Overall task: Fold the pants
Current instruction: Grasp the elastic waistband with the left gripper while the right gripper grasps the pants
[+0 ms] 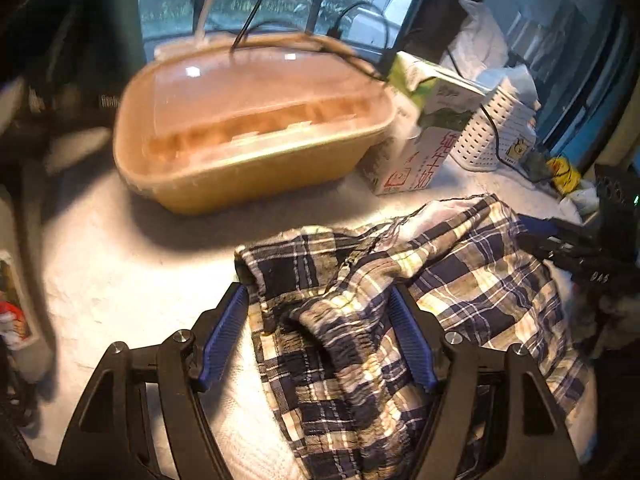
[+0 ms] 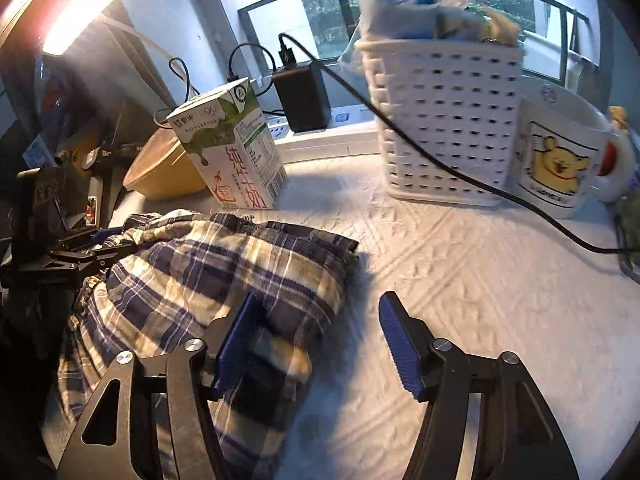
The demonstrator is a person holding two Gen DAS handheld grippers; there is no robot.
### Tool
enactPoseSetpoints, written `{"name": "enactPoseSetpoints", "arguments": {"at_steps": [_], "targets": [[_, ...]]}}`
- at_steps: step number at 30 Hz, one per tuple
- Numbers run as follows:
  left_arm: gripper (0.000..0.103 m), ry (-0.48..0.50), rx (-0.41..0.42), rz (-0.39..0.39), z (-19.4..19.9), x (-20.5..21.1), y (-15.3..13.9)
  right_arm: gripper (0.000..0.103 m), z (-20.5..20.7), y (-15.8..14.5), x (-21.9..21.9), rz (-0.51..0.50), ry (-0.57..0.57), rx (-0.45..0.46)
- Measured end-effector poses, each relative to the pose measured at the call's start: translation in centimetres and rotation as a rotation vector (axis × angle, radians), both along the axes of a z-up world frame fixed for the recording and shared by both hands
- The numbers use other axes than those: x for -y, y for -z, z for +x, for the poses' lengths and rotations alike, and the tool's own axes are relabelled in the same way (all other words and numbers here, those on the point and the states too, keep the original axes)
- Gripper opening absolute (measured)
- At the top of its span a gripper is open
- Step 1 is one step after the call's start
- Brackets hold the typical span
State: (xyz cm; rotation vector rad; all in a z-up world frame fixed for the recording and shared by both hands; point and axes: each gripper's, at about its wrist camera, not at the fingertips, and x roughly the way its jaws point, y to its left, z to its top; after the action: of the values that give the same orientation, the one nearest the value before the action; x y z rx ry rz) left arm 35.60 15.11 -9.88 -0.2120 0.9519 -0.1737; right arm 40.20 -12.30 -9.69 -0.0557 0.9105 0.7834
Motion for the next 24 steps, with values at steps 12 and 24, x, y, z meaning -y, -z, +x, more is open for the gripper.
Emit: {"name": "enactPoseSetpoints", "arguments": {"at_steps": [12, 24], "targets": [[0.039, 0.082, 0.034, 0.033, -0.7, 2.0, 0.1, 0.078, 0.5, 0.7, -2.7, 0.015, -0.119, 0.002], [0.023, 0.078, 0.111, 0.073, -3.1, 3.4, -2.1, 0.025, -2.0, 0.2, -4.8, -0.032, -0.144, 0.085]]}}
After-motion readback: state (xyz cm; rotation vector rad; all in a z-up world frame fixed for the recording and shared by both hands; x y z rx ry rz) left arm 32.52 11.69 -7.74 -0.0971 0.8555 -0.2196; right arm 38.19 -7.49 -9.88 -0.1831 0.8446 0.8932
